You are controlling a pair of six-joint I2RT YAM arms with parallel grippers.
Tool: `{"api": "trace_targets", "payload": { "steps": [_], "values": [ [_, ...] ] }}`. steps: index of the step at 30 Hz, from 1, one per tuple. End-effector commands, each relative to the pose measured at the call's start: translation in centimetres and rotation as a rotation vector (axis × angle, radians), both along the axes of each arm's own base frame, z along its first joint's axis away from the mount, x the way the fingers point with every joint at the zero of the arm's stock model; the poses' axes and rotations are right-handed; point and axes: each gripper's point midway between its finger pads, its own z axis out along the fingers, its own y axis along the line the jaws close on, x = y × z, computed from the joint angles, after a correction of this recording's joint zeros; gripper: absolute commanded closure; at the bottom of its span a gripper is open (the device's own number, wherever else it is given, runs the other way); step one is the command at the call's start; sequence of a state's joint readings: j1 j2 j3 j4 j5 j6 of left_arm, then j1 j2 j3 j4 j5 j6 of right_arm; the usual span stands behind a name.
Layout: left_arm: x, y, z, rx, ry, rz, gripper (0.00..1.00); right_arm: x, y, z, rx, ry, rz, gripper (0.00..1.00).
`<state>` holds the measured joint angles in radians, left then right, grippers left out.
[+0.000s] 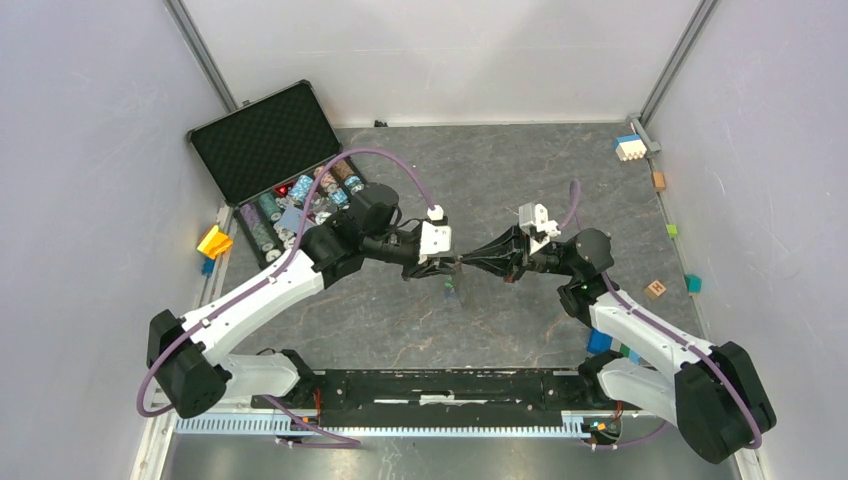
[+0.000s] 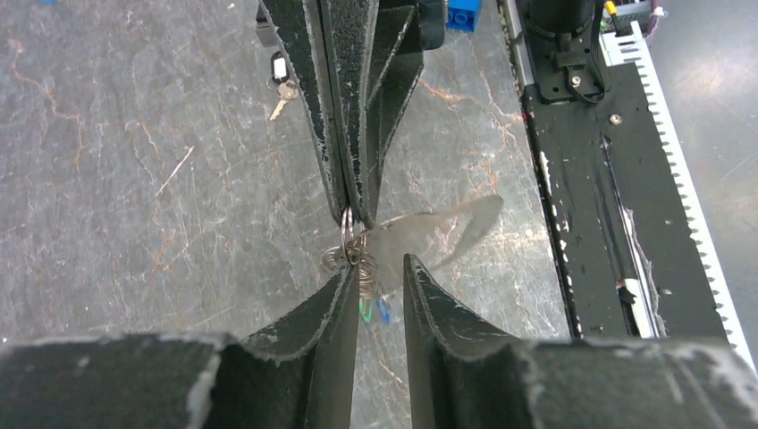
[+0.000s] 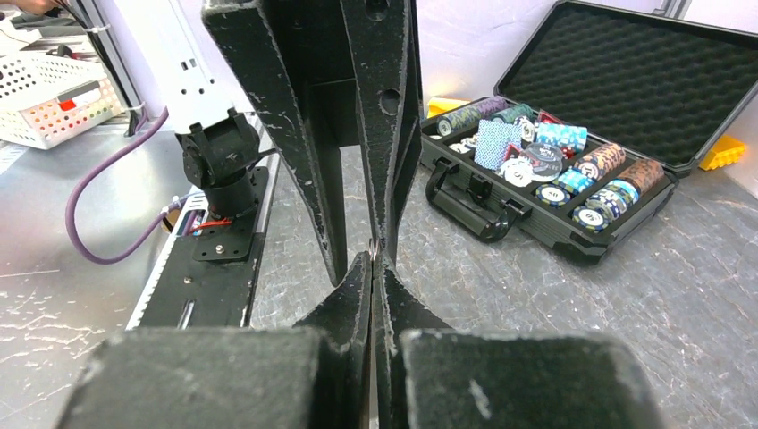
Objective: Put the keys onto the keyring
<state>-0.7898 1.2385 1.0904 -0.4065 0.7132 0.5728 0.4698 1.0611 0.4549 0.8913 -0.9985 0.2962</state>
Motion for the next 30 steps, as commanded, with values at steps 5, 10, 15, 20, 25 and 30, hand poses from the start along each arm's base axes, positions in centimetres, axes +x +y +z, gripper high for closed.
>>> {"api": "trace_targets", "payload": {
  "steps": [5, 10, 15, 20, 25, 30],
  "values": [
    [0.2, -0.8, 2.2, -0.126, 0.012, -0.008, 0.71, -0.8, -0.3, 1.5, 0.051, -0.058, 0.026, 1.00],
    [0.2, -0.6, 2.9, -0.165, 0.040, -0.015, 0.74, -0.9, -0.3, 1.5, 0.058, -0.052, 0.027, 1.00],
    [-0.5, -0.6, 2.9, -0.171, 0.055, -0.055, 0.77, -0.7, -0.4, 1.4, 0.059, -0.049, 0.017, 1.00],
    [-1.3, -0.6, 2.9, -0.181, 0.070, -0.095, 0.80, -0.4, -0.5, 1.3, 0.059, -0.045, 0.006, 1.00],
    [-1.3, -0.6, 2.7, -0.184, 0.073, -0.097, 0.83, -0.4, -0.5, 1.2, 0.059, -0.037, 0.006, 1.00],
    [-1.1, -0.9, 2.8, -0.190, 0.091, -0.095, 0.86, -0.4, -0.5, 1.1, 0.060, -0.035, 0.005, 1.00]
  ]
}}
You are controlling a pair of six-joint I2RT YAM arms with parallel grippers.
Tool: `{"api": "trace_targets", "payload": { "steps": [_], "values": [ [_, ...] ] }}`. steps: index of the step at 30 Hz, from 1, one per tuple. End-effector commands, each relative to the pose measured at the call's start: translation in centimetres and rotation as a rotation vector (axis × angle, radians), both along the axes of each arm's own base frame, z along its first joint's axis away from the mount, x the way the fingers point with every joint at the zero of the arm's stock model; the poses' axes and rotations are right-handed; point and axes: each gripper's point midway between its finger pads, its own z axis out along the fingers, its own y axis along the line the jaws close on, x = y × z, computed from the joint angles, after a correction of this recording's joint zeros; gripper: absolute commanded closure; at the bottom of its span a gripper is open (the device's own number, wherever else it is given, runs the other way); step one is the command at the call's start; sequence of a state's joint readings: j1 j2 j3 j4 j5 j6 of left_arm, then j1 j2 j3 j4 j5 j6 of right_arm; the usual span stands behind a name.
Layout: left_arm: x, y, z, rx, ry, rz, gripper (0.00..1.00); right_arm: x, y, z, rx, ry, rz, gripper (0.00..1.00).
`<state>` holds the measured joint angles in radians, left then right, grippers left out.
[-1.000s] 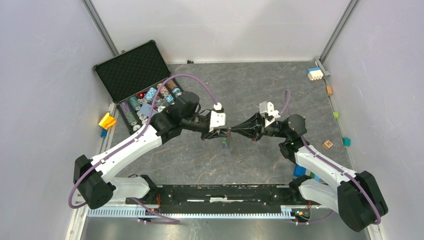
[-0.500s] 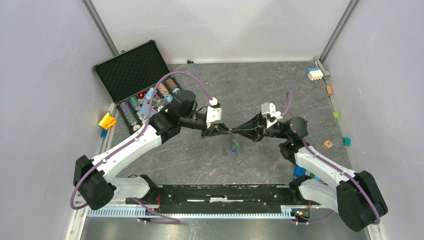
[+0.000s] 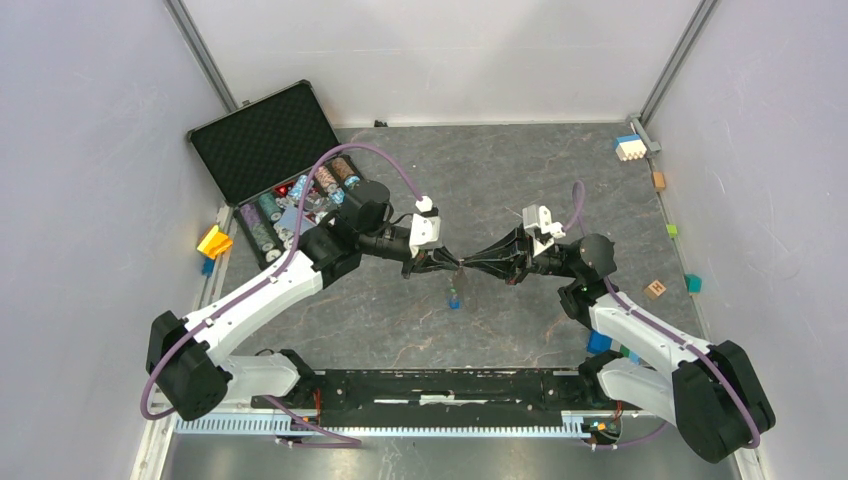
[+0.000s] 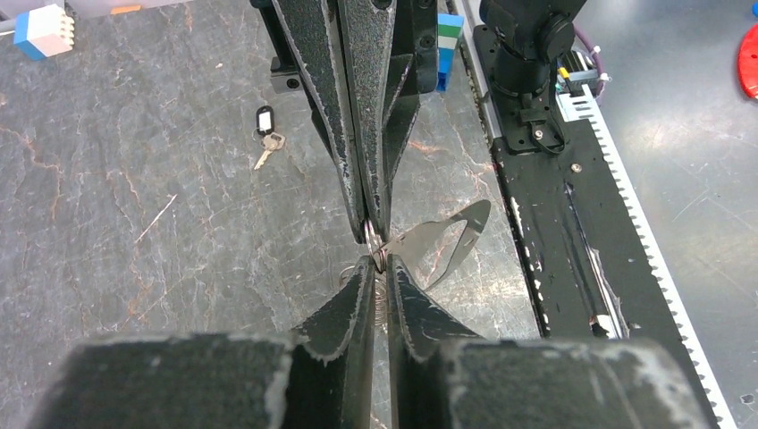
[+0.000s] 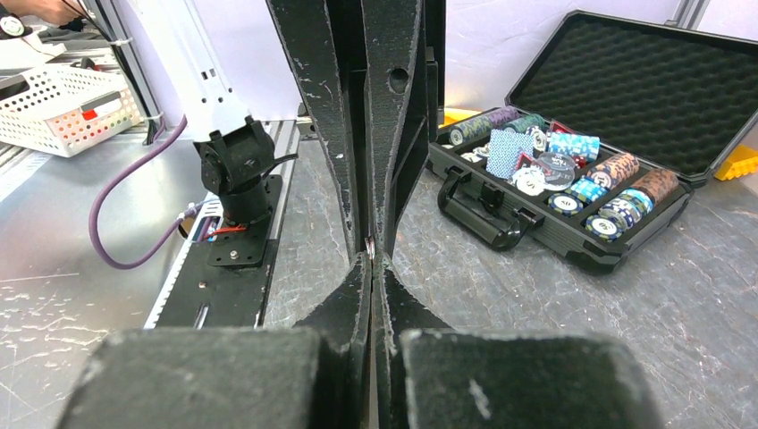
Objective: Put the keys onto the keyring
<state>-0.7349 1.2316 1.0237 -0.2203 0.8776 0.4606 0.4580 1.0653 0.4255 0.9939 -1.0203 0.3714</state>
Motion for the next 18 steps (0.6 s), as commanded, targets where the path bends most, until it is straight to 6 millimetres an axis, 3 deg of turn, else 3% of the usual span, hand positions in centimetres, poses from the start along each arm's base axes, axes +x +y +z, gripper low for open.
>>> {"api": "trace_targets", "payload": {
  "steps": [1, 12, 18],
  "values": [
    [-0.74, -0.41, 1.56, -0.054, 0.022, -0.040, 0.86, 0.24, -0.20, 0.76, 0.029, -0.043, -0.017, 1.00],
    [-0.17, -0.78, 1.56, -0.056, 0.037, -0.019, 0.87, 0.28, -0.18, 0.38, 0.025, -0.034, -0.015, 1.00],
    [0.00, -0.68, 1.63, -0.059, 0.028, -0.004, 0.80, 0.29, -0.16, 0.35, 0.024, -0.031, -0.014, 1.00]
  ]
}}
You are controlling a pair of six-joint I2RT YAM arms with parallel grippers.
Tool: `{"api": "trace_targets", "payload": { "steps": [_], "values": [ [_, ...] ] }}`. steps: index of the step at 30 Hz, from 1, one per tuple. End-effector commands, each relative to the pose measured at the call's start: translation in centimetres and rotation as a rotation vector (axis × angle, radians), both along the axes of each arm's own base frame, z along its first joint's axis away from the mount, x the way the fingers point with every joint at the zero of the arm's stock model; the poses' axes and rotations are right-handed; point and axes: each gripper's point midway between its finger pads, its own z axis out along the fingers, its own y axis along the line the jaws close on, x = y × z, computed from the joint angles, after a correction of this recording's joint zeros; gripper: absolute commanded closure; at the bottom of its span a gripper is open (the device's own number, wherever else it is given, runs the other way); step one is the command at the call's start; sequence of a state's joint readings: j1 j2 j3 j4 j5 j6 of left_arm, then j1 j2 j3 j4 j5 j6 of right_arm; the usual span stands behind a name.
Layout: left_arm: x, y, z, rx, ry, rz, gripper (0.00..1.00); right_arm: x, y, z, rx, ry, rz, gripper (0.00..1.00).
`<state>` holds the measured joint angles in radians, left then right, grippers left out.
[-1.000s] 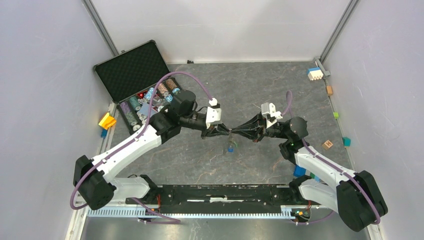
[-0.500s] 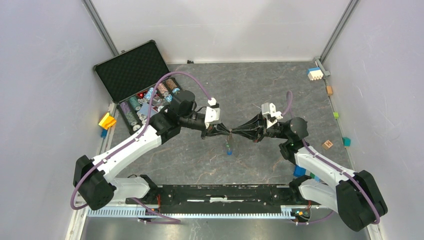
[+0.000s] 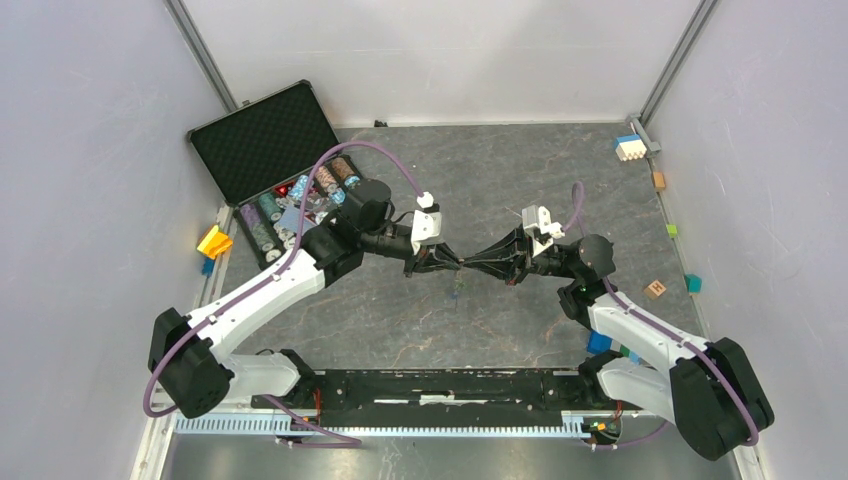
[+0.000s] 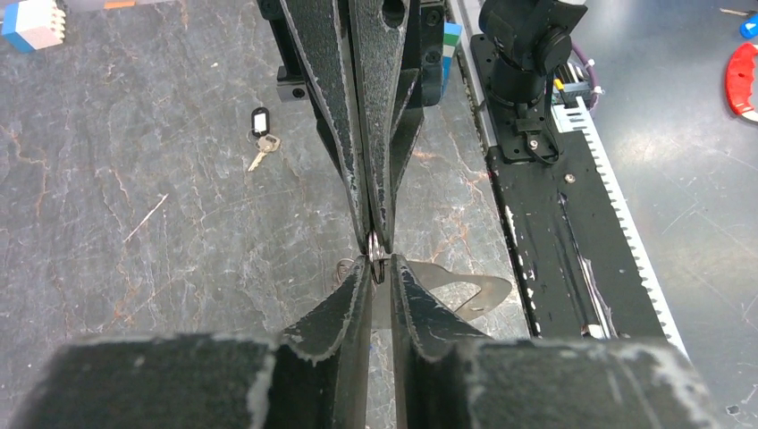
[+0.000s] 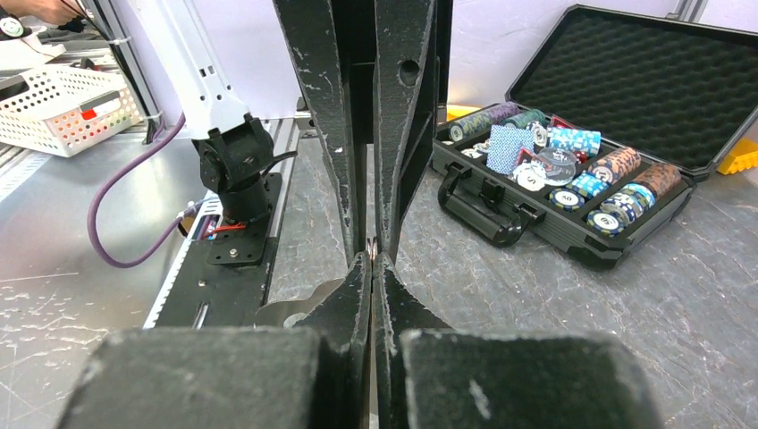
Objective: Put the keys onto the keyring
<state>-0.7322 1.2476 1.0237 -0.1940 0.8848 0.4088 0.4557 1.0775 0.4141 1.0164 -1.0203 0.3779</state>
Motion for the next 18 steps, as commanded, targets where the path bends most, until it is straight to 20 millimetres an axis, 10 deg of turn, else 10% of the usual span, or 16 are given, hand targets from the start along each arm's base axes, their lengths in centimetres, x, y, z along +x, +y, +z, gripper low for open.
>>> {"api": "trace_targets", "payload": {
  "steps": [1, 18],
  "values": [
    [-0.14, -0.38, 1.72, -0.056, -0.018, -0.011, 0.80, 0.20, -0.13, 0.72, 0.023, -0.038, -0.013, 1.00],
    [-0.74, 0.01, 0.80, -0.056, -0.012, -0.027, 0.79, 0.30, -0.27, 0.96, 0.029, -0.041, -0.021, 1.00]
  ]
}}
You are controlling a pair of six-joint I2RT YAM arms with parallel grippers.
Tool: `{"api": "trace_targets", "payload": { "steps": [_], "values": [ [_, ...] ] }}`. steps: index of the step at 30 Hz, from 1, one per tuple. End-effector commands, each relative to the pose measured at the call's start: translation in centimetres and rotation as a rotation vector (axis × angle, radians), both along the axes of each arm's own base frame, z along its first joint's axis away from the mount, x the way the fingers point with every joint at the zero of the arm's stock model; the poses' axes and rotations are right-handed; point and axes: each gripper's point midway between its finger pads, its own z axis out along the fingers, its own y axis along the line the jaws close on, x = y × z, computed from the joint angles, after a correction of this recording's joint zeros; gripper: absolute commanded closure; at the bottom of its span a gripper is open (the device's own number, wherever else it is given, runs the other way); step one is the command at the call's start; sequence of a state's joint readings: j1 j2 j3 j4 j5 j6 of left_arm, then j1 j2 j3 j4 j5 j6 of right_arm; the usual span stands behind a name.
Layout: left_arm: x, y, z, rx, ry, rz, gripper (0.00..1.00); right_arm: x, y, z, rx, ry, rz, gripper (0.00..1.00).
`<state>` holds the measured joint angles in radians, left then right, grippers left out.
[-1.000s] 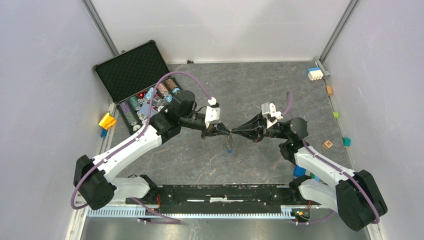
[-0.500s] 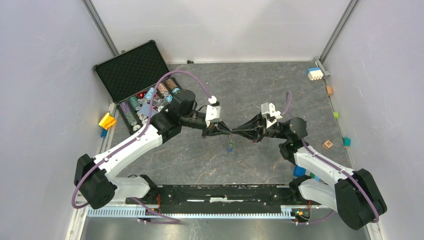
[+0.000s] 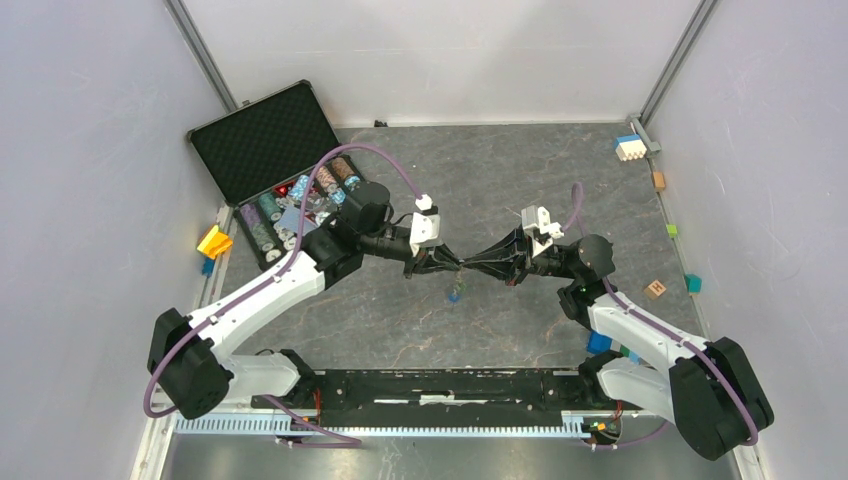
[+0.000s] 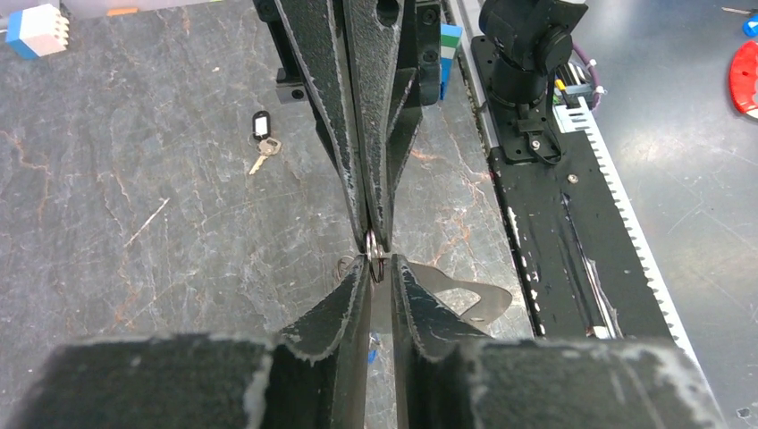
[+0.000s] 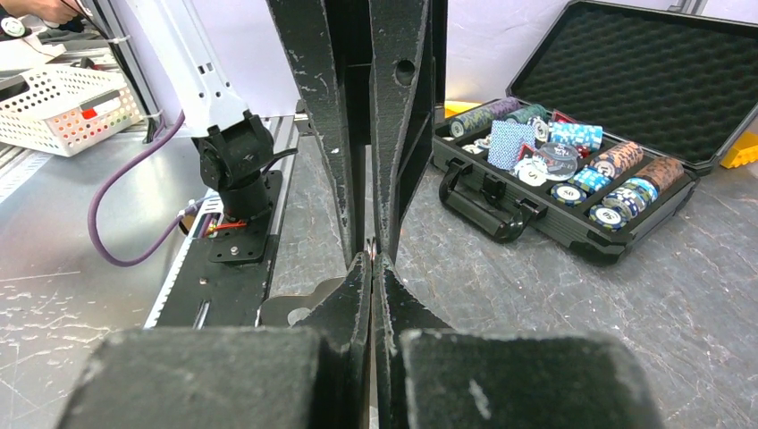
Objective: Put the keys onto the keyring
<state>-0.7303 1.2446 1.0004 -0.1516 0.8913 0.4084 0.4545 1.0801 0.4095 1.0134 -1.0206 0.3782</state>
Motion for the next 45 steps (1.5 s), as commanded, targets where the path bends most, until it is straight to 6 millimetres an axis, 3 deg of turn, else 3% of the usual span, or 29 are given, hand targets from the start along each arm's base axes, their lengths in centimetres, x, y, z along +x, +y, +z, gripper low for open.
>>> {"api": "trace_targets", "payload": {
  "steps": [1, 16, 25, 29, 33, 35, 41, 45],
  "values": [
    [-0.8, 0.1, 0.9, -0.042, 0.004, -0.021, 0.77, 0.2, -0.3, 1.3, 0.035, -0.051, -0.020, 1.00],
    [-0.7, -0.2, 1.4, -0.065, 0.029, -0.029, 0.79, 0.3, -0.3, 1.2, 0.037, -0.043, -0.020, 1.00],
    [-0.8, -0.3, 1.2, -0.064, 0.040, -0.040, 0.88, 0.3, -0.3, 1.2, 0.038, -0.045, -0.020, 1.00],
    [-0.8, -0.3, 1.3, -0.067, 0.042, -0.043, 0.97, 0.2, -0.3, 1.2, 0.038, -0.045, -0.019, 1.00],
    [-0.2, -0.2, 1.5, -0.059, 0.041, -0.002, 0.98, 0.4, -0.3, 0.8, 0.023, -0.060, -0.027, 1.00],
    [0.6, 0.1, 1.2, -0.018, 0.030, 0.056, 0.98, 0.7, -0.3, 0.1, -0.005, -0.077, -0.037, 0.94],
    [2.1, 1.6, -0.4, 0.177, -0.003, 0.157, 0.98, 1.8, -0.4, -1.4, -0.085, -0.110, -0.073, 0.64],
    [2.6, 2.4, -1.1, 0.288, -0.033, 0.204, 0.98, 2.5, -0.6, -1.8, -0.136, -0.141, -0.104, 0.56]
  ]
}}
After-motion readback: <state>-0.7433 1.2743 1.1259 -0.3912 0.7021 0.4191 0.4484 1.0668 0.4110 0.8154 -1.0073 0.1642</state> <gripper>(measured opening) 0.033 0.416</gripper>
